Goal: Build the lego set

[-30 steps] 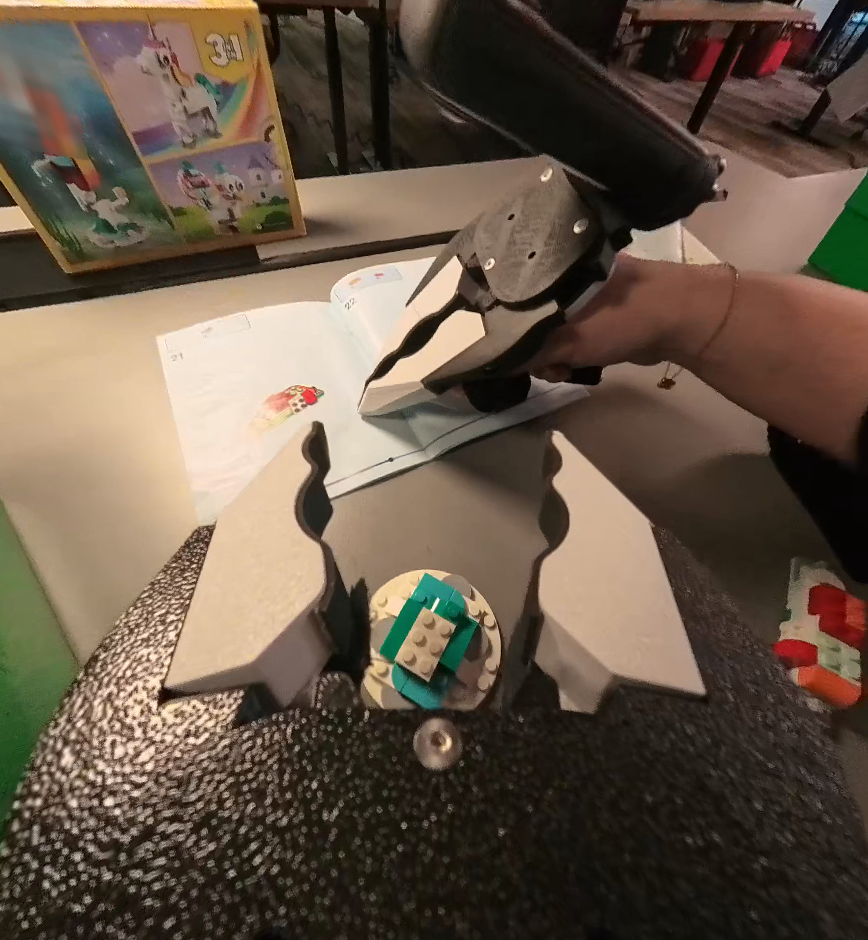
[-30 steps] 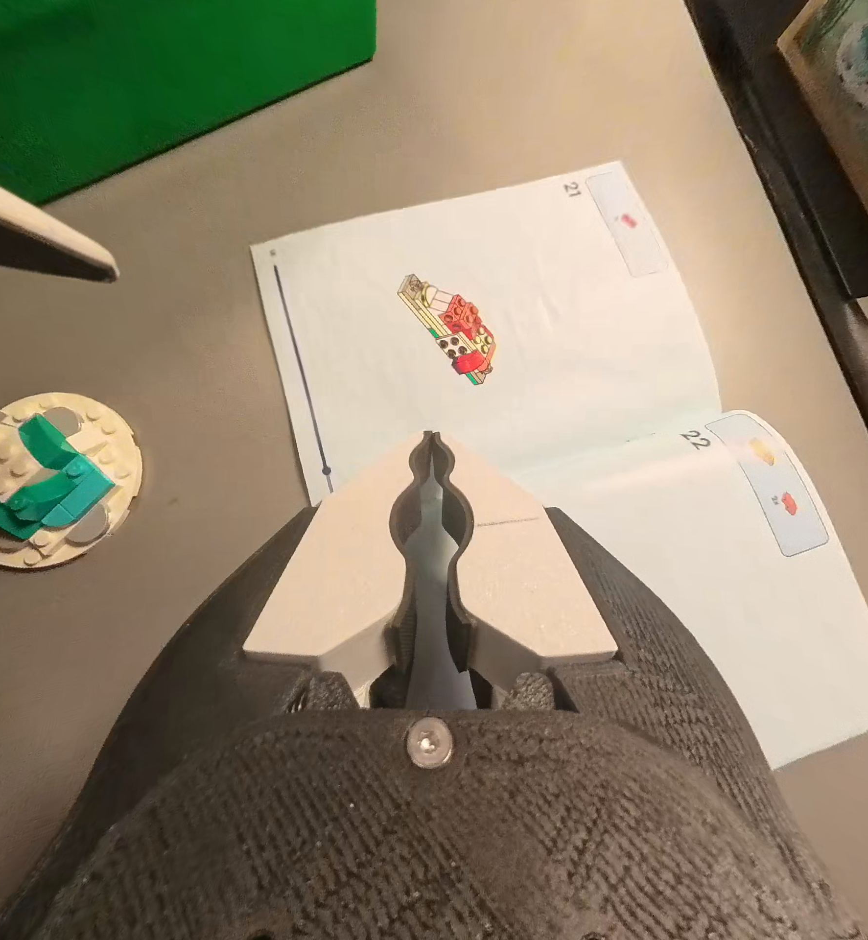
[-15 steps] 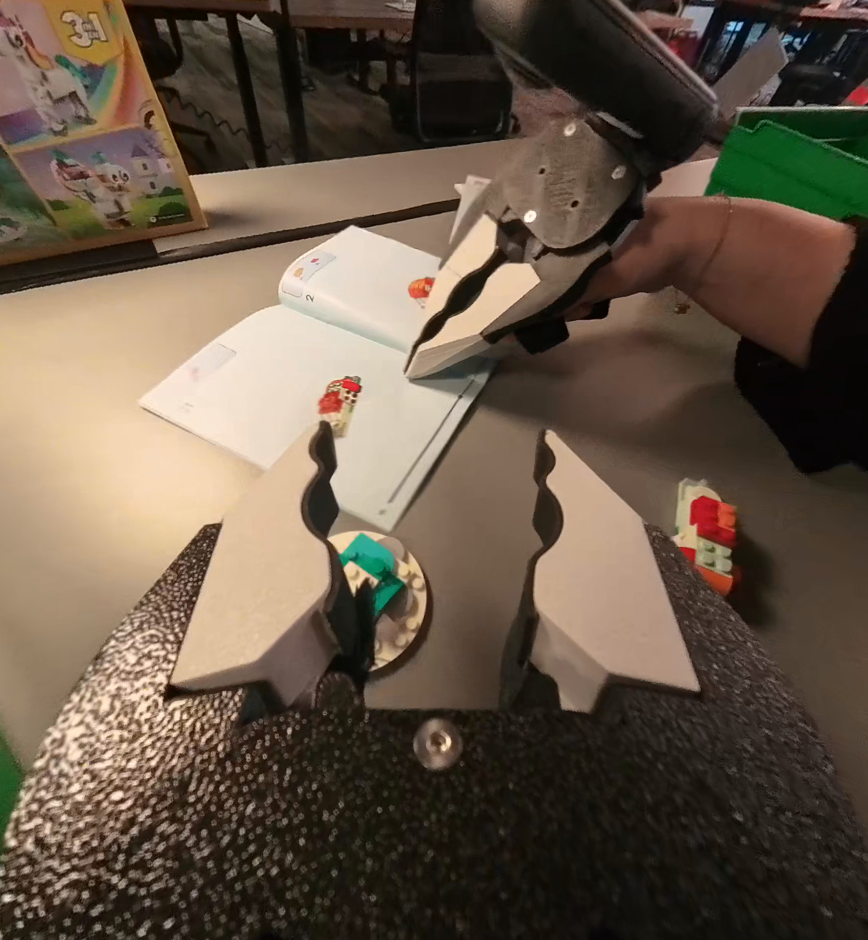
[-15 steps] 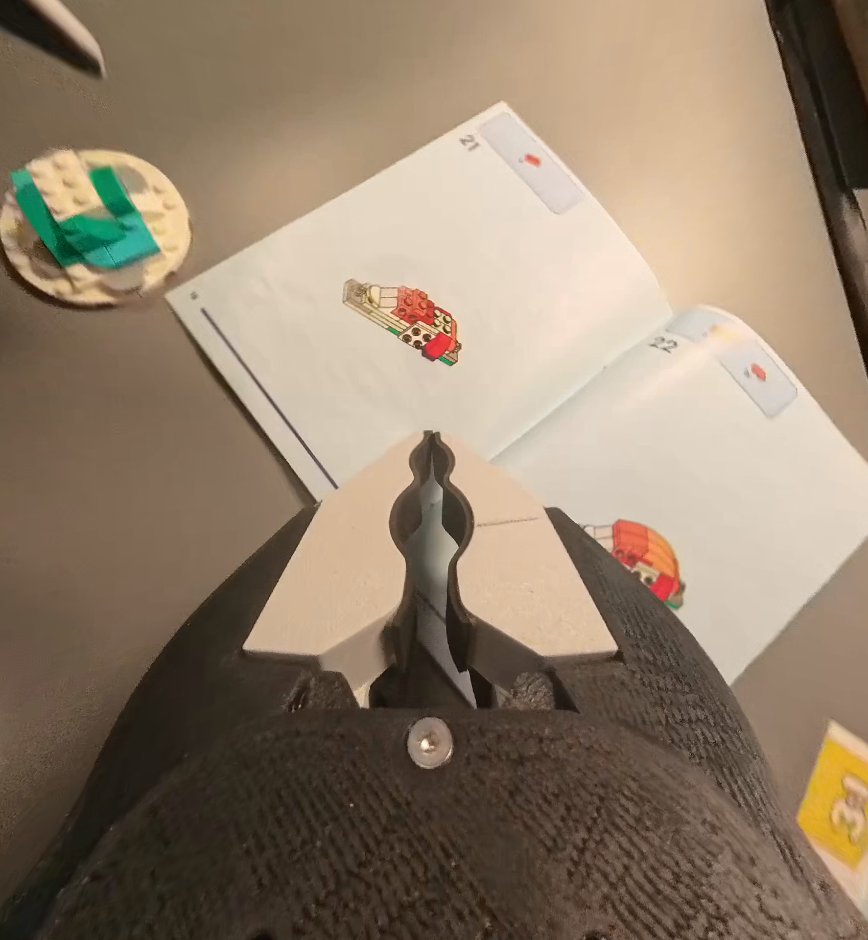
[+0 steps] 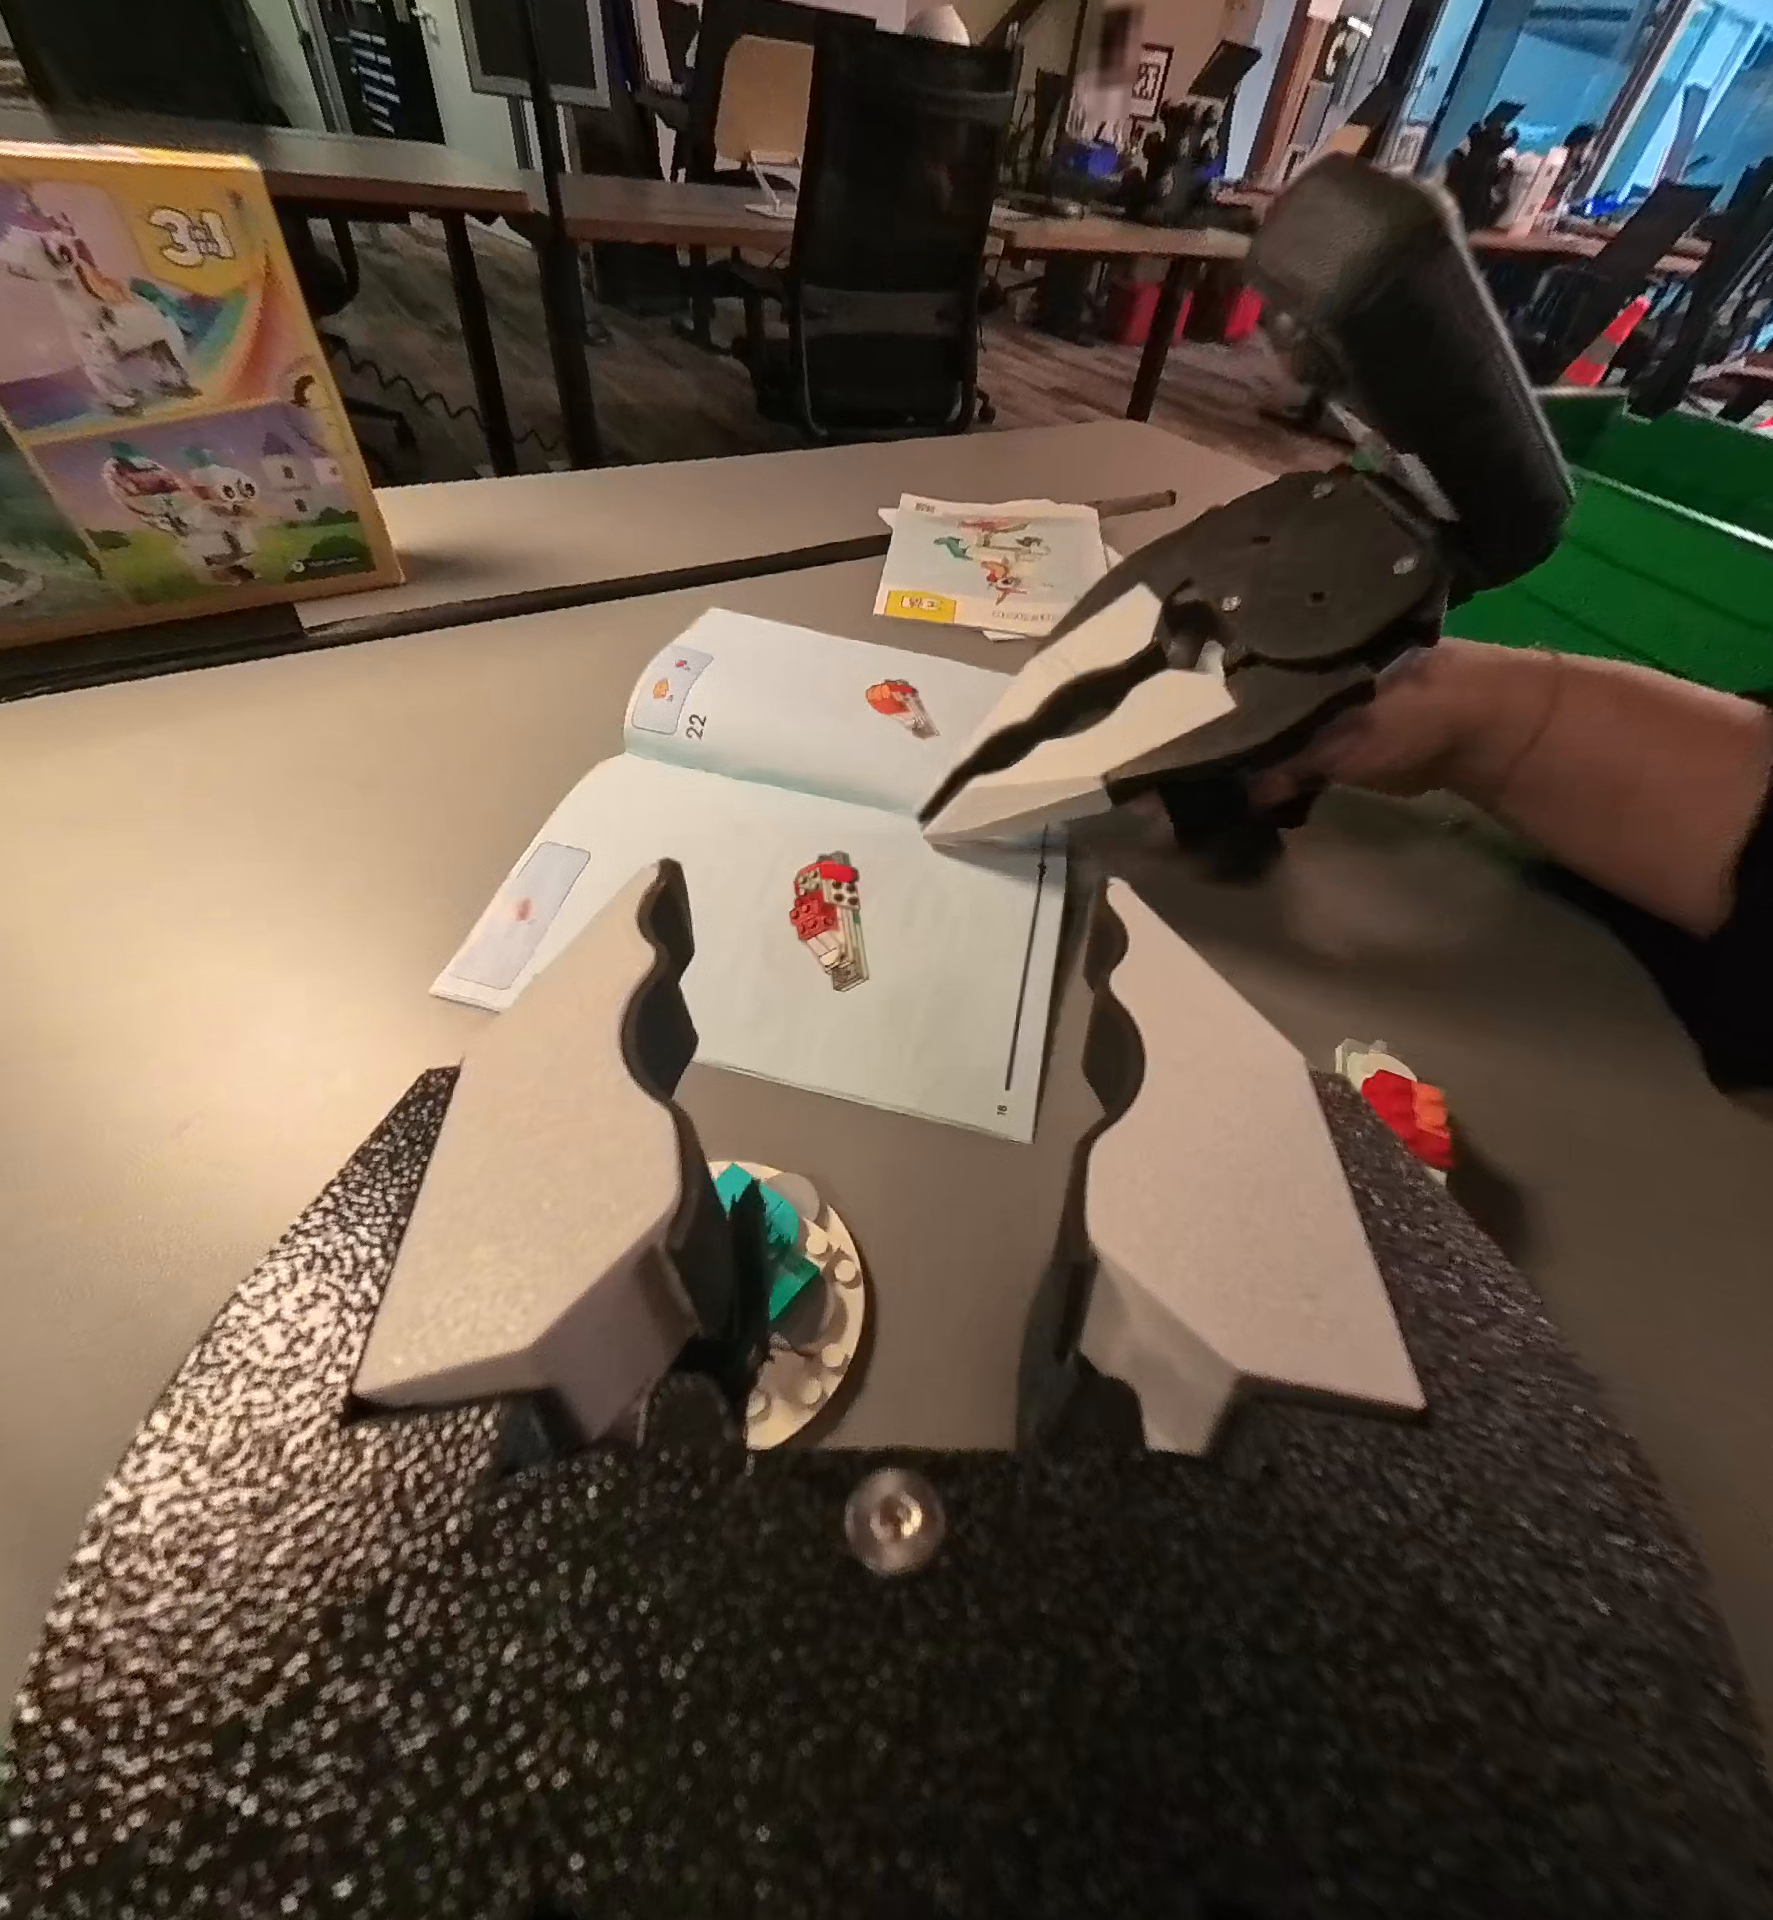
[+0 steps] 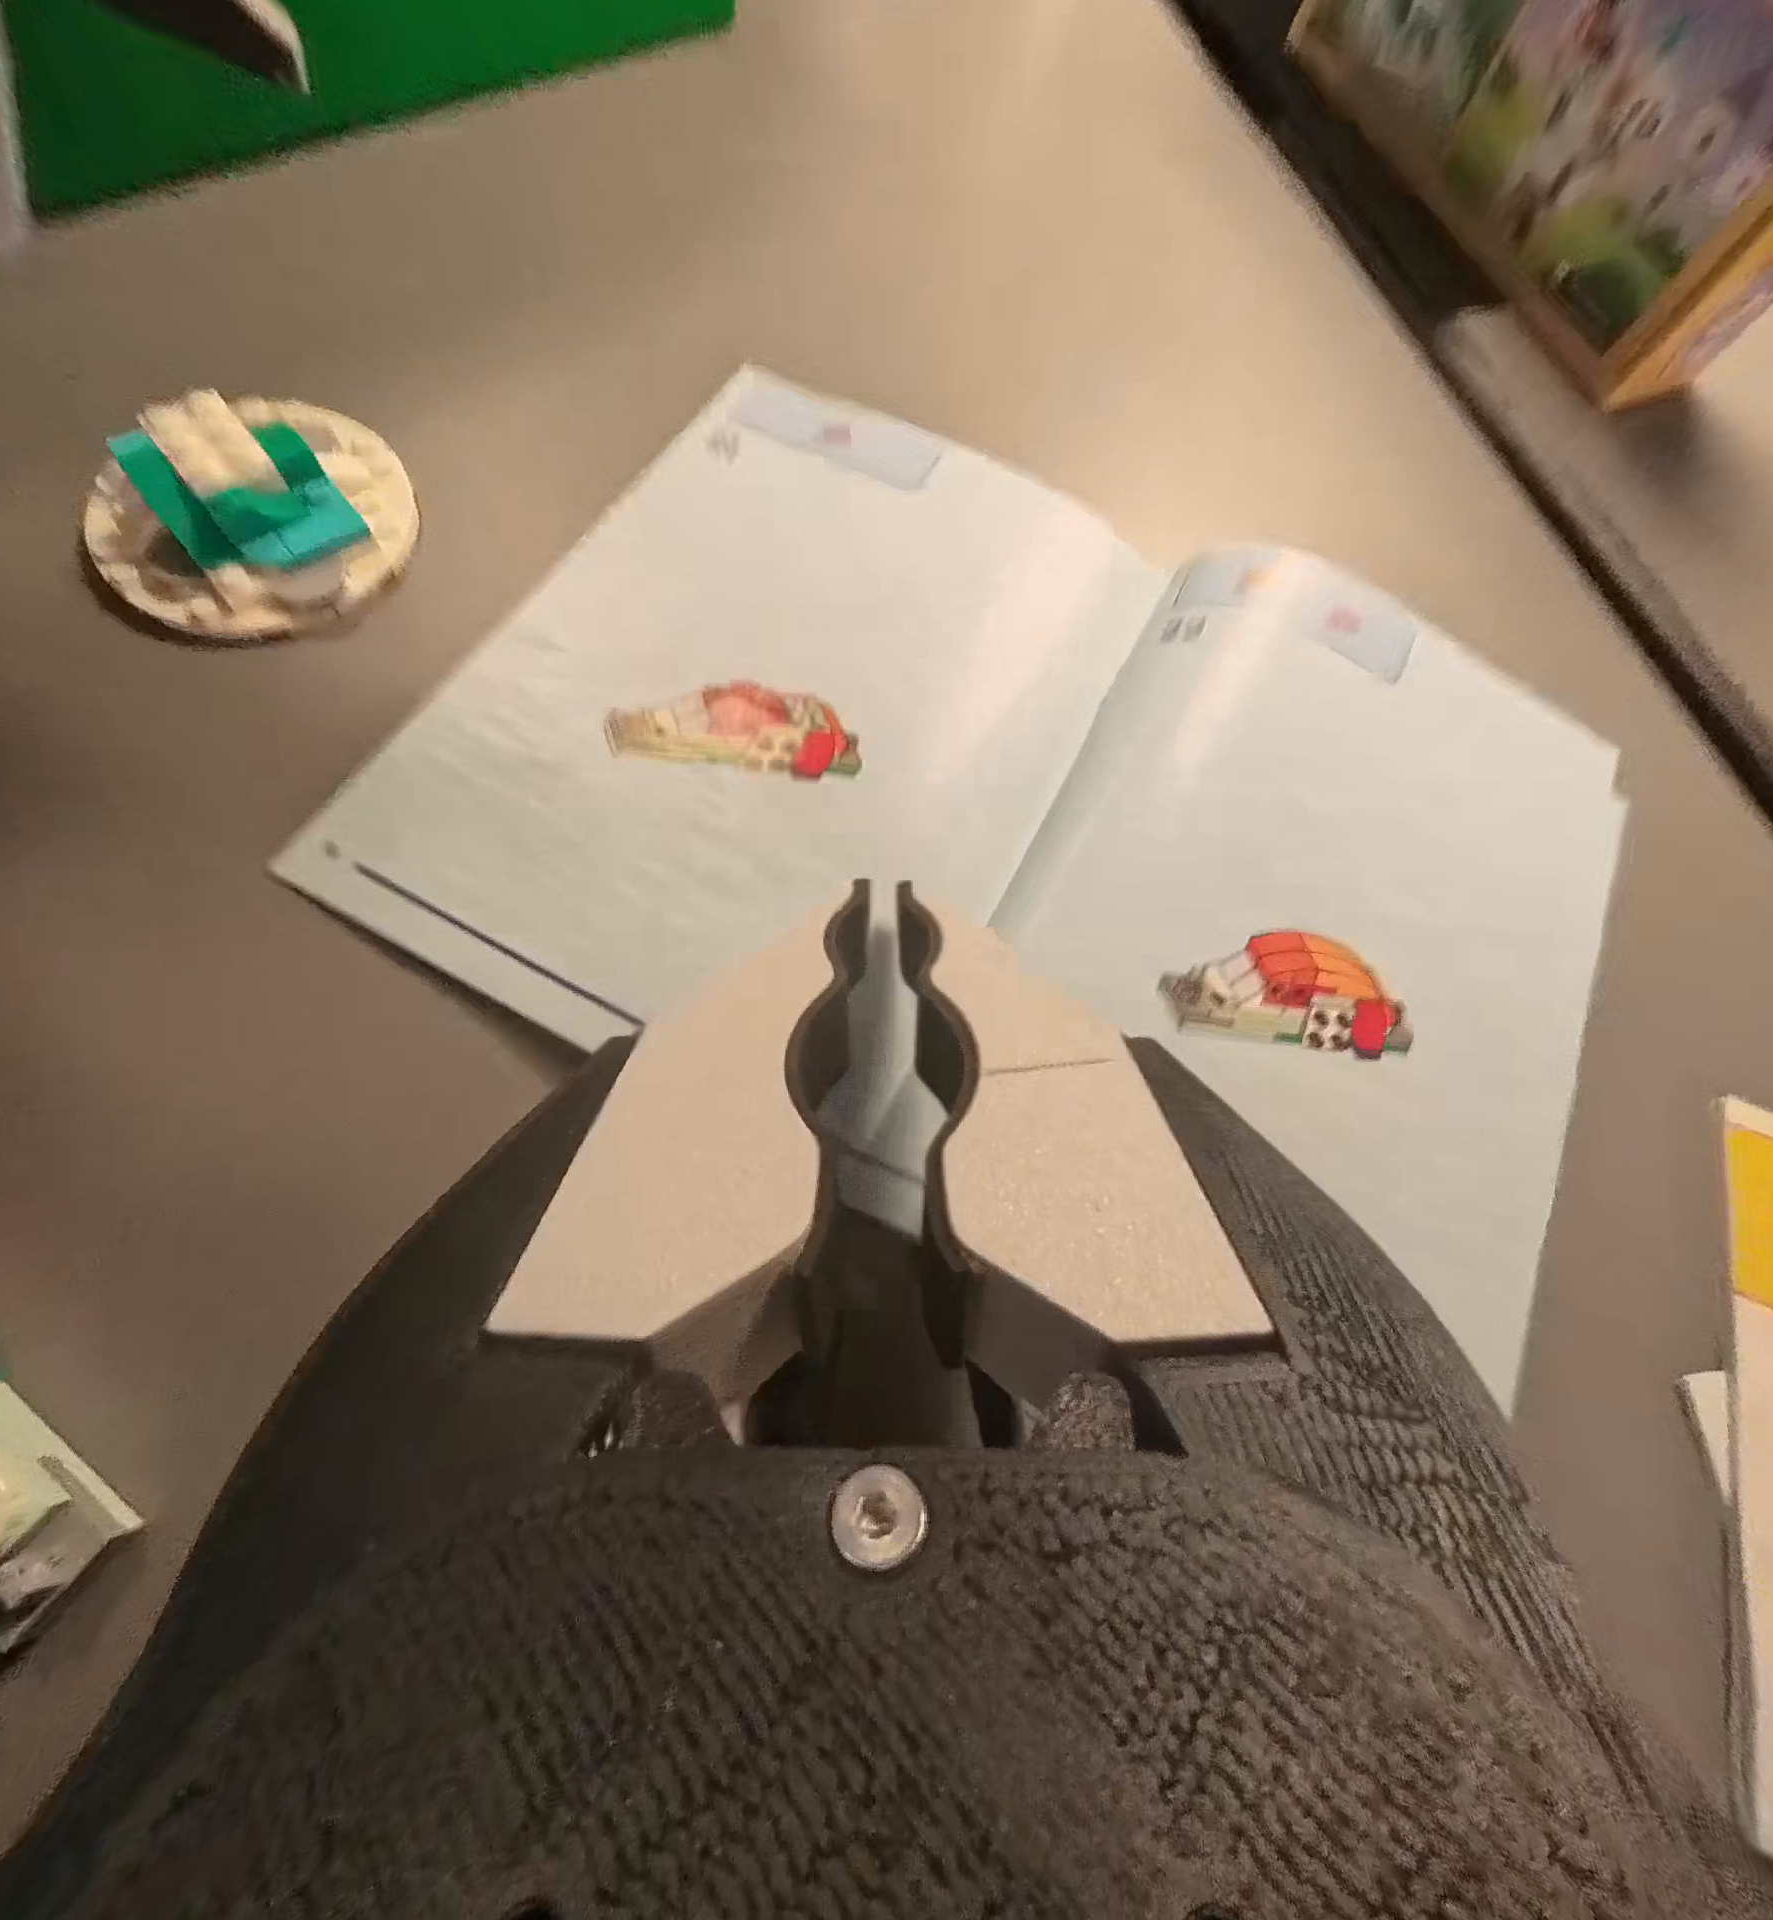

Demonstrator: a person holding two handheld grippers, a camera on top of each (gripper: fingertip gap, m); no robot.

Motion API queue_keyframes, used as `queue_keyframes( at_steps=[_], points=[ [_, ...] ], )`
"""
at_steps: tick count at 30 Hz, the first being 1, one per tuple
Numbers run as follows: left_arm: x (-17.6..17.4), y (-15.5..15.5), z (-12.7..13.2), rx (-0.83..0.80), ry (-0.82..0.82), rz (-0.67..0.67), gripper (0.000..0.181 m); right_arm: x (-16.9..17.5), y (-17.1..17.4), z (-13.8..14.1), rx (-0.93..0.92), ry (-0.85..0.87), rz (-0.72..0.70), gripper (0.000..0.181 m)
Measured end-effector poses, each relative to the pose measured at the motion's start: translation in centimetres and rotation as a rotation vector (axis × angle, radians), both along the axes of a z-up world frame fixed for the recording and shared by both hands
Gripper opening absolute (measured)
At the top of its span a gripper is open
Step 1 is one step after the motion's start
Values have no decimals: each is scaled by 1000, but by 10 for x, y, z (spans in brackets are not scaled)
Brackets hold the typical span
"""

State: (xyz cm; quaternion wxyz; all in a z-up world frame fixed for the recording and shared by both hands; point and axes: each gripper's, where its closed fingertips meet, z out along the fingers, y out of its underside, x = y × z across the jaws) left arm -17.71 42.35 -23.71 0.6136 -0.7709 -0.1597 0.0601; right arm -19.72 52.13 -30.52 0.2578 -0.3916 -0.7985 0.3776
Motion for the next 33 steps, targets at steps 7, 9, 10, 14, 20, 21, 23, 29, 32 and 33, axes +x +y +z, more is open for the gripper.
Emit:
queue_keyframes(
  at_steps=[7,9,10,14,20,21,23,29,32,33],
  points=[
    [-3,-7,4,48,1,-9,70,-12,12,3,-51,-87,47,51],
    [-2,-6,3,49,-4,-15,70,-12,11,-4,-39,-122,50,52],
    [-2,-6,2,50,-6,-18,70,-11,10,-8,-34,-139,44,52],
    [0,-6,1,54,-11,-26,70,-11,12,-14,-34,-160,-24,53],
    [0,-5,-3,59,-45,-38,70,-4,17,-13,-83,-122,-226,53],
    [0,-5,-3,59,-47,-39,70,-2,19,-13,-78,-119,-252,53],
    [1,-5,-3,62,-45,-40,70,4,22,-13,-78,-116,-302,53],
    [0,-5,-3,66,-49,-39,70,18,34,-13,-97,-114,-457,53],
    [-3,-4,-5,67,-33,-25,70,21,36,-13,-97,-110,-547,53],
    [-4,-4,-7,62,-26,-19,70,22,37,-13,-92,-107,-576,53]
  ],
)
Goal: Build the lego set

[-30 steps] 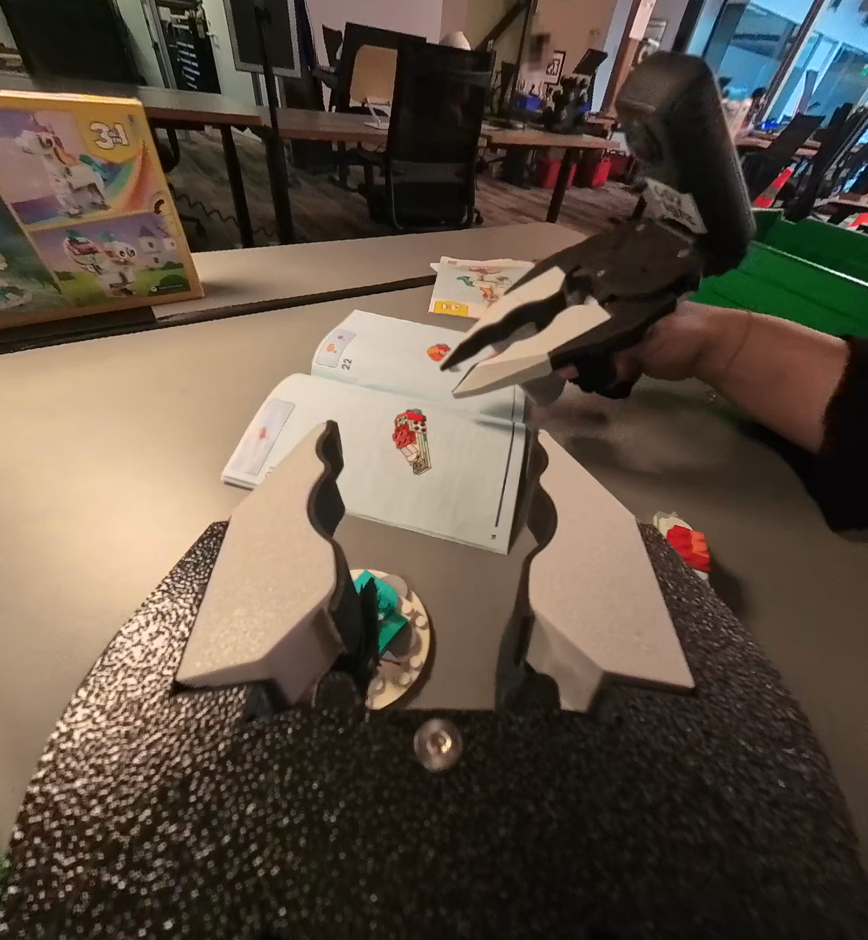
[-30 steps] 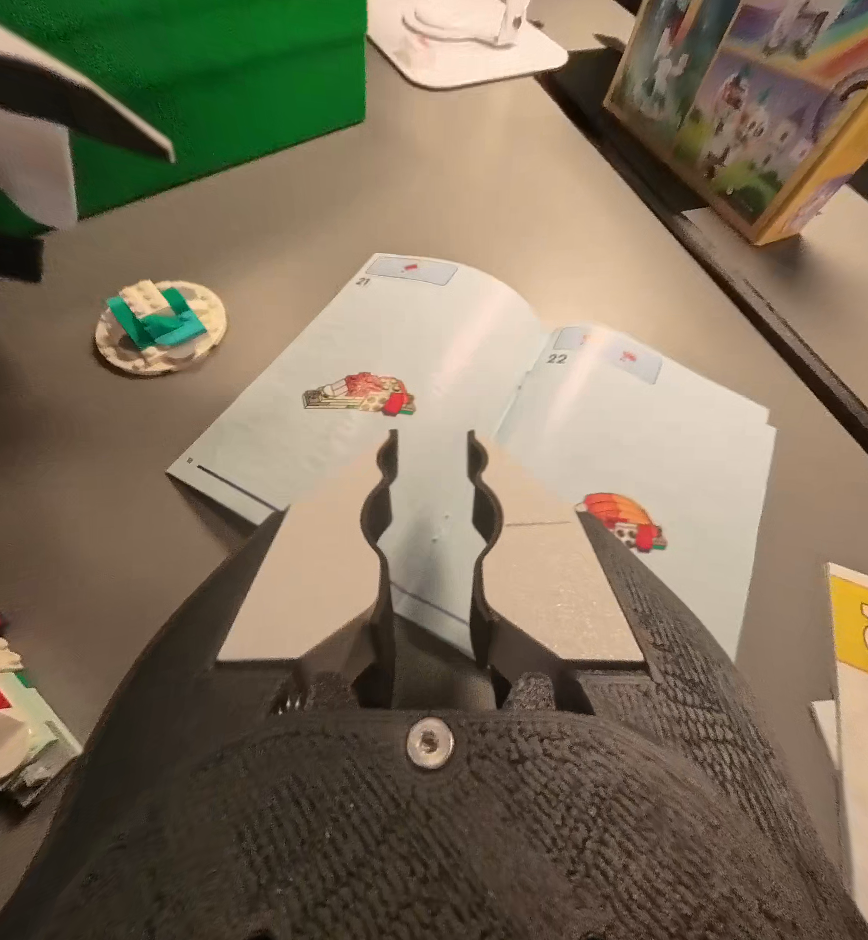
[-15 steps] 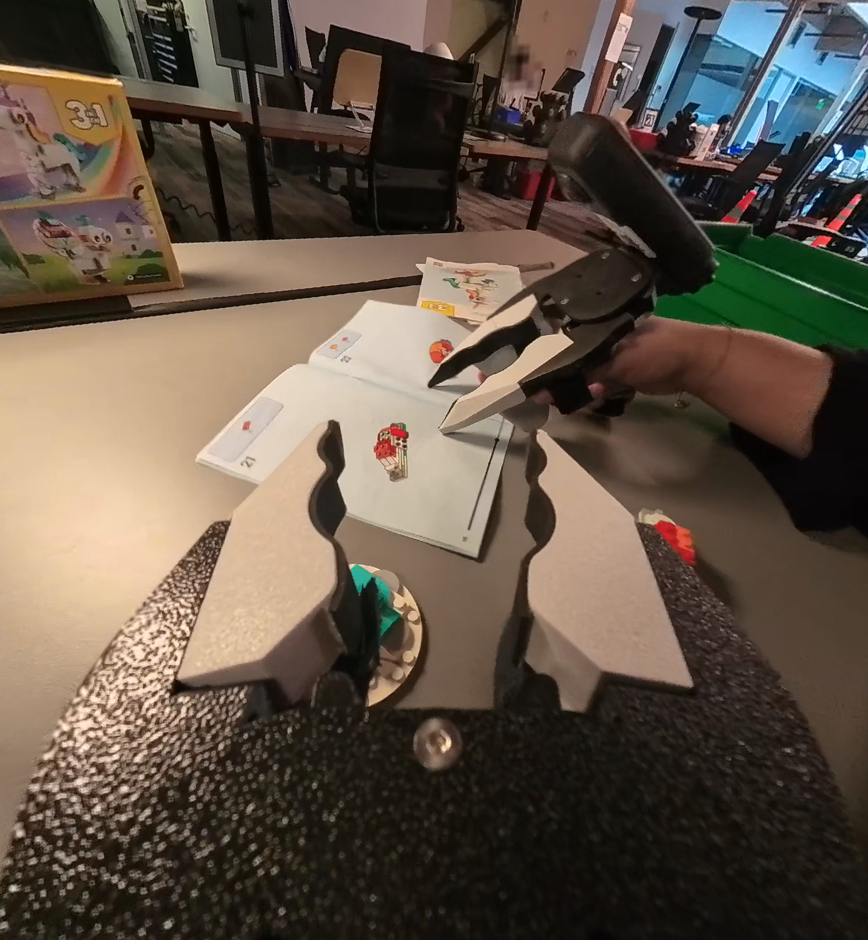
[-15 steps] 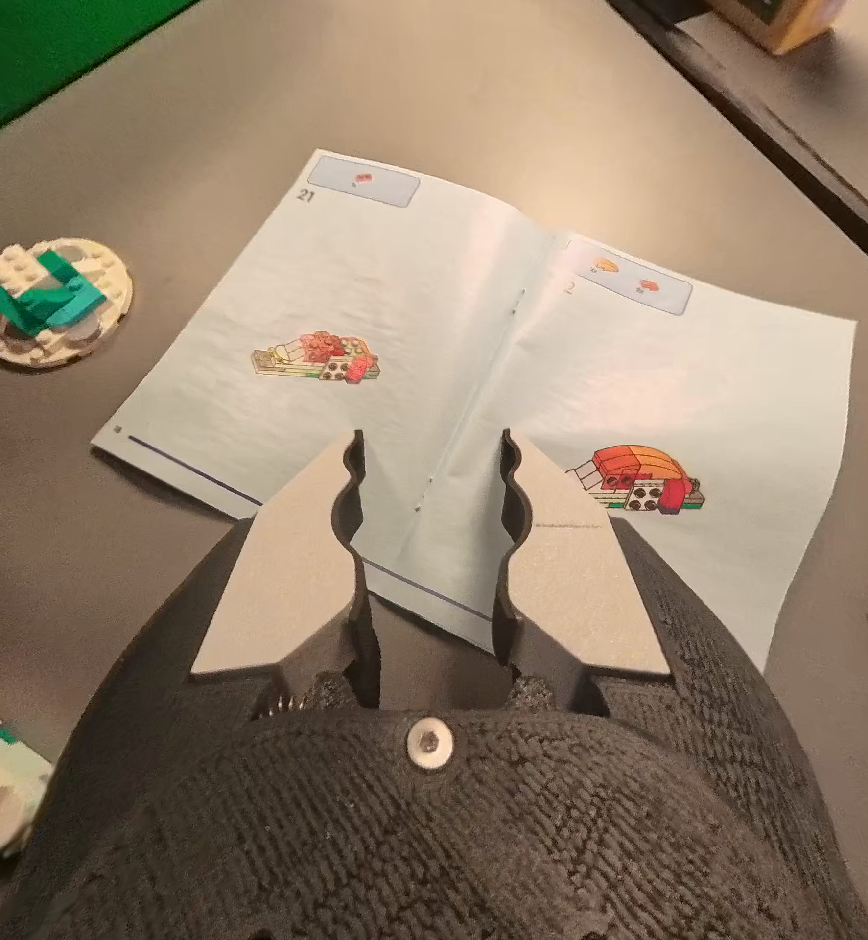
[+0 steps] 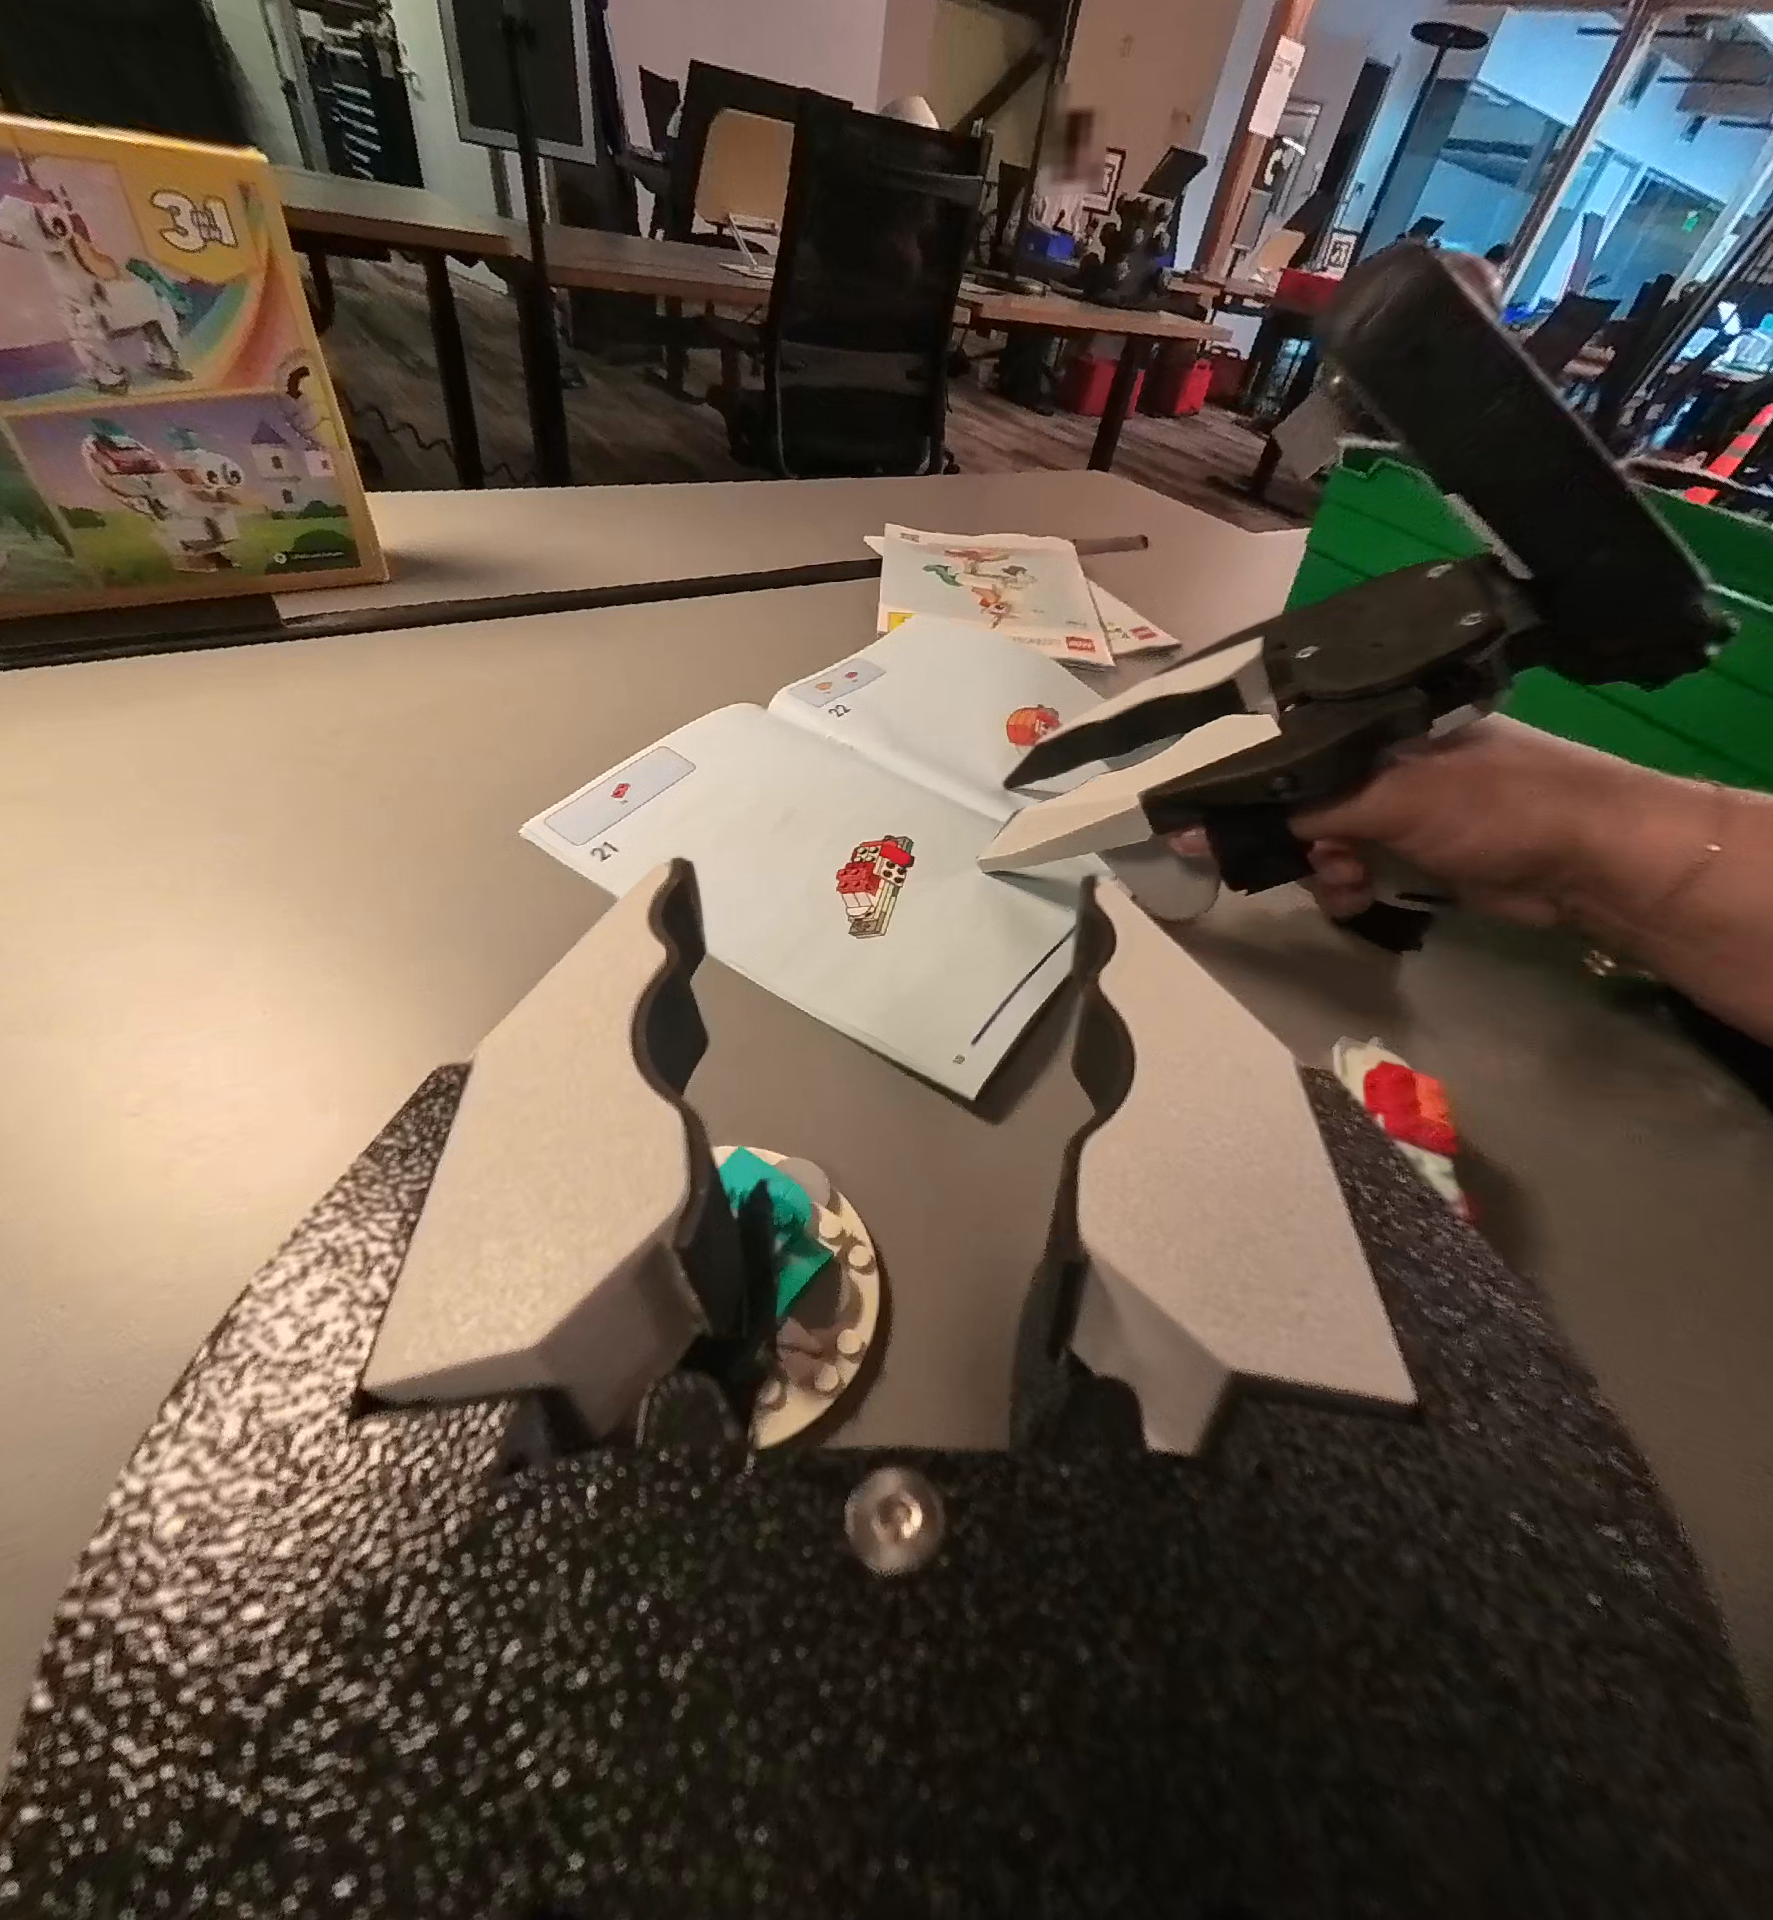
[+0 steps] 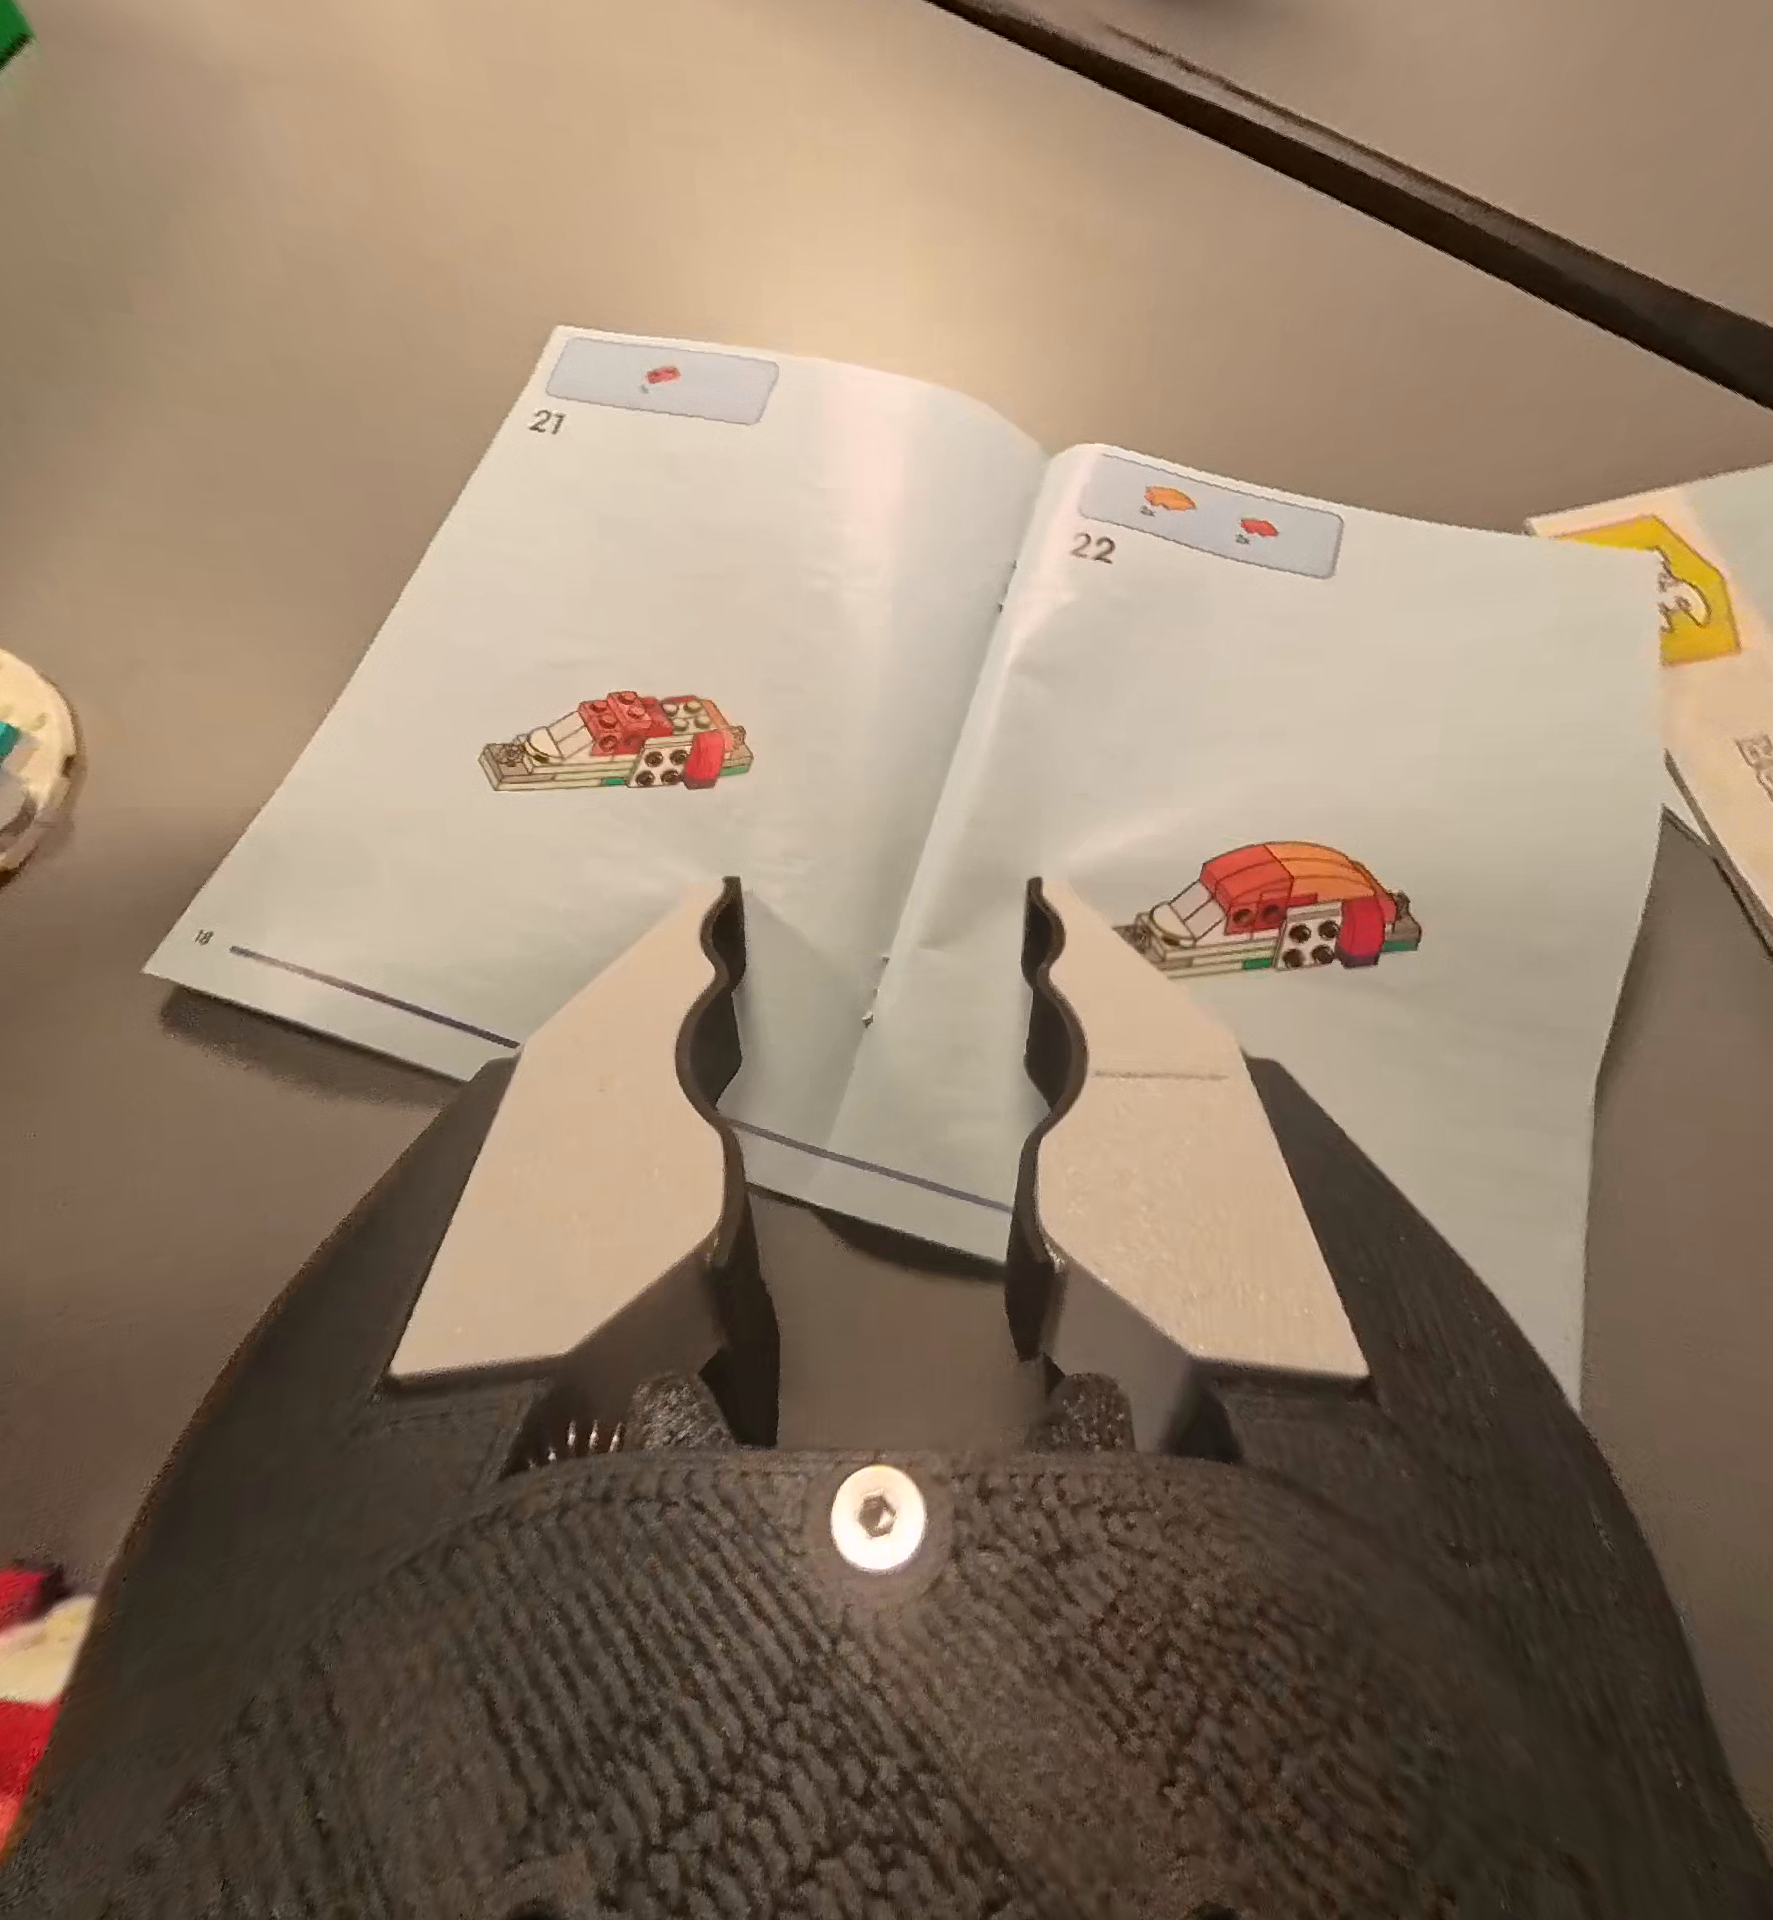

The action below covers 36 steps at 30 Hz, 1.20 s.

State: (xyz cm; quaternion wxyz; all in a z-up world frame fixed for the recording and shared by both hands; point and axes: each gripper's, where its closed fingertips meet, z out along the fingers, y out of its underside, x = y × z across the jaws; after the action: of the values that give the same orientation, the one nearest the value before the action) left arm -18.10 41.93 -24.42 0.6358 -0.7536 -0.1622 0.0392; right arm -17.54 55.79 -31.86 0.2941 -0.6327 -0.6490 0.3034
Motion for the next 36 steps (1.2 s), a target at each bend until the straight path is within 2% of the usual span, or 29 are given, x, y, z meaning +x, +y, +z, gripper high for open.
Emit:
queue_keyframes(
  at_steps=[4,6,9,11,13,18,21,24,27,29,32,34,36],
  points=[
    [0,2,2,12,35,8,71,1,0,1,2,7,-50,53],
    [1,2,4,21,65,11,71,0,-1,14,-23,73,-51,52],
    [4,3,7,33,98,7,71,2,6,68,-31,347,-77,51],
    [6,4,10,45,115,2,71,14,24,102,61,538,-135,49],
    [9,6,11,54,128,-6,72,32,41,122,187,685,-189,46],
    [22,12,14,63,167,-50,74,63,54,129,416,870,-229,38],
    [29,14,18,80,204,-73,73,64,43,135,463,923,-183,37],
    [44,9,33,48,269,-119,75,58,35,127,491,902,-135,35],
    [57,-16,73,75,460,-62,65,59,30,127,496,906,-114,34],
    [62,-37,91,112,456,-56,65,59,29,127,495,903,-110,34],
    [50,-77,107,127,389,9,67,58,29,126,490,899,-105,33],
    [30,-112,111,50,414,141,70,58,31,126,482,898,-111,33],
    [3,-161,116,-61,510,352,69,59,35,127,482,900,-136,35]
  ],
)
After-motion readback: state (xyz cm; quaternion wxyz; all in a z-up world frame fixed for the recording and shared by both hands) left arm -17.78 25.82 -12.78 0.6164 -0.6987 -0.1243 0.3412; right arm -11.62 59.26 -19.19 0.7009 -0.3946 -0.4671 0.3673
